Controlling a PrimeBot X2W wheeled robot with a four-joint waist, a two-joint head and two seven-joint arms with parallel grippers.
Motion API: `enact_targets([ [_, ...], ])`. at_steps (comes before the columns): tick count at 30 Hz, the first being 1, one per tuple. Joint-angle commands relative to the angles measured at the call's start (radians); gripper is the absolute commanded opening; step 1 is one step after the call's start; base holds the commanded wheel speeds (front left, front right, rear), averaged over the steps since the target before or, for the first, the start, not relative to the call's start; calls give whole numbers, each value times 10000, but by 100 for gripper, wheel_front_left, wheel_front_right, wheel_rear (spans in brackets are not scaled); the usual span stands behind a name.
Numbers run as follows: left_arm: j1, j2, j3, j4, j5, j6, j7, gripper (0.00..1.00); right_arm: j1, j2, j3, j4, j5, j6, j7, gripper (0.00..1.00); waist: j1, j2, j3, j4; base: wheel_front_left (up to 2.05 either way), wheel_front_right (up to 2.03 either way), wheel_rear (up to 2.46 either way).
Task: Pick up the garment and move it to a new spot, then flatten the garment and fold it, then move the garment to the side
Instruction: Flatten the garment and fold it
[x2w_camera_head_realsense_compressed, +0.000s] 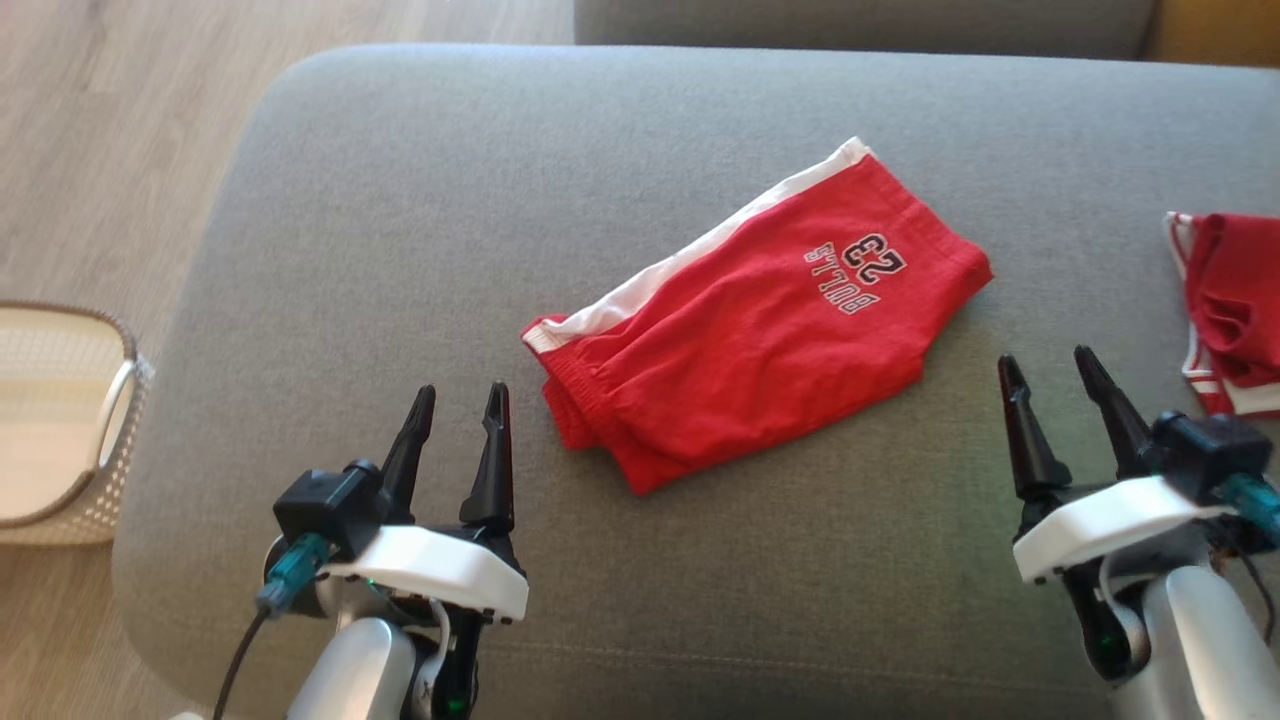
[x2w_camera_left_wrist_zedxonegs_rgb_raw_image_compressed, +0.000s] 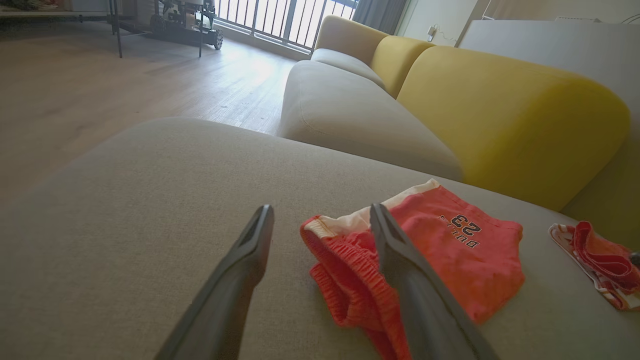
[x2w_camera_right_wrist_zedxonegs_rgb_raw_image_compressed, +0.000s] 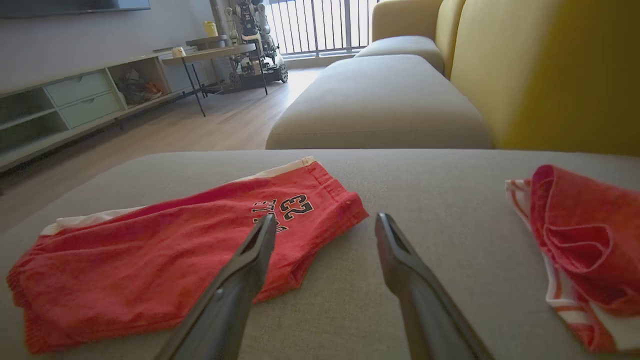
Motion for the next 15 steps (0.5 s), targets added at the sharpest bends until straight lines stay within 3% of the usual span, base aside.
enact_targets([
  [1,-472,42,234,-366,-20,51,-91,100,-620,148,4,-90,845,-4,134,100,0,0,193,177,0,0,0],
  [5,-592,42,162,-426,-182,50,-91,100,-1164,138,-364,732,2447,-4,819,100,0,0,481,524,0,0,0],
  [15,-817,42,127,-468,-481,79,-91,100,-2347,-239,-1087,2281,4720,-4,2469,100,0,0,866,1336,0,0,0],
])
